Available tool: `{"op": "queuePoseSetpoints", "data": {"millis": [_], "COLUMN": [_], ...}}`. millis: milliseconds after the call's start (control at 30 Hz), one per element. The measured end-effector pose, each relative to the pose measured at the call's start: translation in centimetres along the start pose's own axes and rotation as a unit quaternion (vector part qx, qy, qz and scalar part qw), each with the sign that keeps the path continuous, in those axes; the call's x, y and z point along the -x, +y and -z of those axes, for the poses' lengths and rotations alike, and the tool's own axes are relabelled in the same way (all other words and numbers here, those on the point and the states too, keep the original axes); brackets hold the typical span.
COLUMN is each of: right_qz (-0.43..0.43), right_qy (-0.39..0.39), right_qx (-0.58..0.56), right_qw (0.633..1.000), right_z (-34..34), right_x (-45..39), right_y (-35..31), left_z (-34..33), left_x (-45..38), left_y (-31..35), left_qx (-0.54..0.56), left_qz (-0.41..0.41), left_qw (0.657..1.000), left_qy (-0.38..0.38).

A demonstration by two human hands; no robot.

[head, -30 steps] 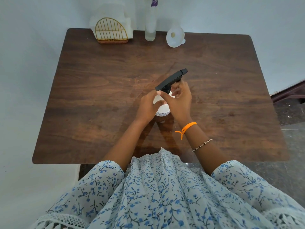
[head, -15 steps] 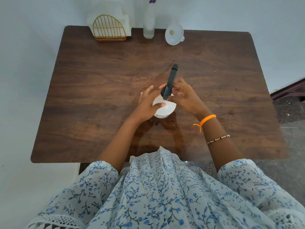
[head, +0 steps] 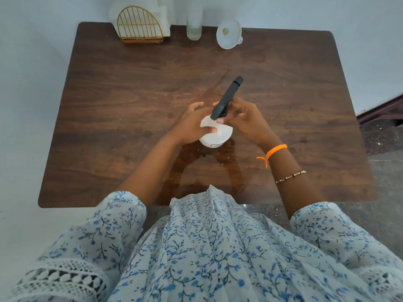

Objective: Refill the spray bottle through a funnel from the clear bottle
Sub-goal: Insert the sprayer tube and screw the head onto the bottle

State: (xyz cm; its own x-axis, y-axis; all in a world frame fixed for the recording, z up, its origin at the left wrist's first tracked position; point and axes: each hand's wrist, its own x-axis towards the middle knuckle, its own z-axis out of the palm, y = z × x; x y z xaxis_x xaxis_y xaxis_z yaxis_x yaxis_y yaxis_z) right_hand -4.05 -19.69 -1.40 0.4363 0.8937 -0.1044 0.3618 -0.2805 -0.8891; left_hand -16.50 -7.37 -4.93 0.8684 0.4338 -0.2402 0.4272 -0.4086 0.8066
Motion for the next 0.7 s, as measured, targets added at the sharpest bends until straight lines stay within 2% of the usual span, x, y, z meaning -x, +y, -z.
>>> {"op": "queuePoseSetpoints", "data": {"millis": [100, 200, 300, 400, 500, 600, 700], "right_qz": [0.016, 0.022, 0.03, 0.006, -0.005, 0.006, -0.011], "right_qy": [-0.05, -0.046, 0.014, 0.12, 0.191, 0.134, 0.043], "right_qx": [0.027, 0.027, 0.041, 0.095, 0.081, 0.029, 0.025], "right_qw": [0.998, 0.998, 0.999, 0.988, 0.978, 0.991, 0.999], "right_z": [0.3, 0.0, -0.9, -2.7, -4.1, -2.9, -1.1], "right_x": [-0.5, -0.5, -0.2, 0.7, 1.6, 1.3, 0.1], "right_y": [0.1, 0.1, 0.7, 0.6, -0.3, -0.1, 0.3], "left_z": [0.6, 0.2, -0.8, -1.7, -2.7, -2.2, -0.3], "left_x": [-0.1, -0.3, -0.4, 0.3, 0.8, 0.5, -0.2], "left_y": [0.2, -1.0, -1.5, -1.0, -0.6, -0.3, 0.4], "left_qx": [0.047, 0.035, -0.012, -0.026, -0.069, -0.038, 0.017], "left_qz": [-0.039, -0.04, -0.042, -0.021, -0.014, 0.007, 0.008], "left_qw": [0.997, 0.998, 0.998, 0.992, 0.985, 0.991, 0.999], "left_qy": [-0.047, -0.032, 0.035, 0.124, 0.154, 0.131, 0.033]}}
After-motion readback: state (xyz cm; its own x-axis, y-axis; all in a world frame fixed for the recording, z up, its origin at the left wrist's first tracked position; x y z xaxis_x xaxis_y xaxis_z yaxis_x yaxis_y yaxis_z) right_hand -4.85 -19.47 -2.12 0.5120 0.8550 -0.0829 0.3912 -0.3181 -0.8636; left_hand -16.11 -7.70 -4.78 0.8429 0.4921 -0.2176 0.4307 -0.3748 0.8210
